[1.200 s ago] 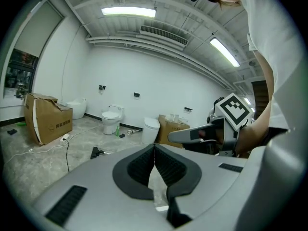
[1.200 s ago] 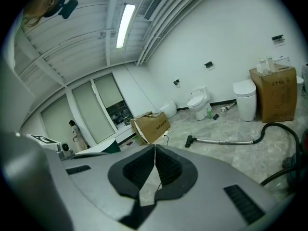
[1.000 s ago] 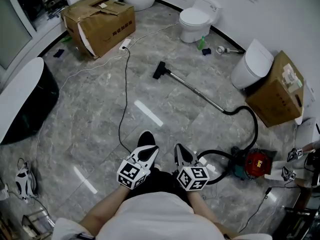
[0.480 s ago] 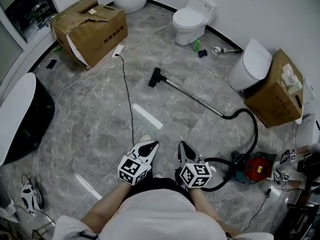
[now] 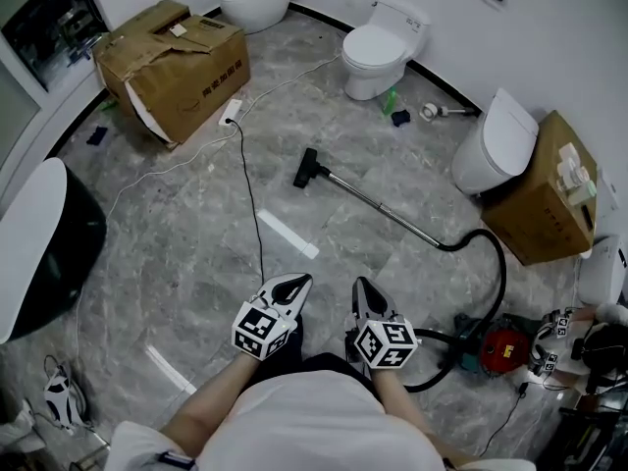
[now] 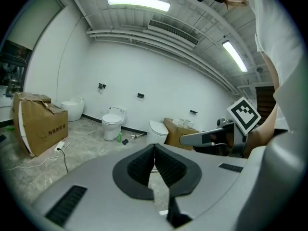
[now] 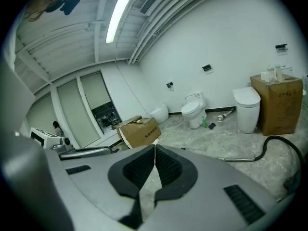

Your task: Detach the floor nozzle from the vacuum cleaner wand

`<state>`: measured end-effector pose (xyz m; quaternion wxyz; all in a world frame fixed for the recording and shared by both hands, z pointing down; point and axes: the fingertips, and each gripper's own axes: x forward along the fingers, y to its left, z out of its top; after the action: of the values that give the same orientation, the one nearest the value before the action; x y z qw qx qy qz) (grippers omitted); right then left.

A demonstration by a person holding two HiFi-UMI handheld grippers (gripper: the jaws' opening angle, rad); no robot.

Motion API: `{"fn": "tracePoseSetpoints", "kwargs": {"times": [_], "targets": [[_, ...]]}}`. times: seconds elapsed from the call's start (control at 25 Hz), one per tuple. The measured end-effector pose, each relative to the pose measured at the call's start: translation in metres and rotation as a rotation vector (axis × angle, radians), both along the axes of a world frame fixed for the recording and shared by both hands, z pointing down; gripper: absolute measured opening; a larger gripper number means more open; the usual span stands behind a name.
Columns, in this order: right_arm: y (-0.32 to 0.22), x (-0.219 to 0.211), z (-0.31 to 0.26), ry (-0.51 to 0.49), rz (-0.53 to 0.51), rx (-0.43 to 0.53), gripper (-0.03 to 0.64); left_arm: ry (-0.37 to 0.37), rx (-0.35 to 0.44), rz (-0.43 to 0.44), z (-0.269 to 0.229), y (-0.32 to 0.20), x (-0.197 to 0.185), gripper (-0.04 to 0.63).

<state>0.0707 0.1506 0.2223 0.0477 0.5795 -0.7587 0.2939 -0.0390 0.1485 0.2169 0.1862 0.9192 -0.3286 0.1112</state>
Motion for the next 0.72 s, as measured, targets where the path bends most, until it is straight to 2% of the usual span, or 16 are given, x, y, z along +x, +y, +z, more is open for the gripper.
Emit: {"fn": "tracePoseSetpoints", "kwargs": {"times": [0.4, 0.72], "targets": [[-0.061, -0.018, 0.007, -0.040, 0.042, 0.003, 0.017, 0.002, -0.017, 0.016, 0.008, -0.068, -0.024, 0.009], [-0.106, -0.027, 0.004, -0.037, 0.086, 0.042, 0.017, 0.009, 0.009, 0.134, 0.007, -0.105, -0.026, 0.009]]}}
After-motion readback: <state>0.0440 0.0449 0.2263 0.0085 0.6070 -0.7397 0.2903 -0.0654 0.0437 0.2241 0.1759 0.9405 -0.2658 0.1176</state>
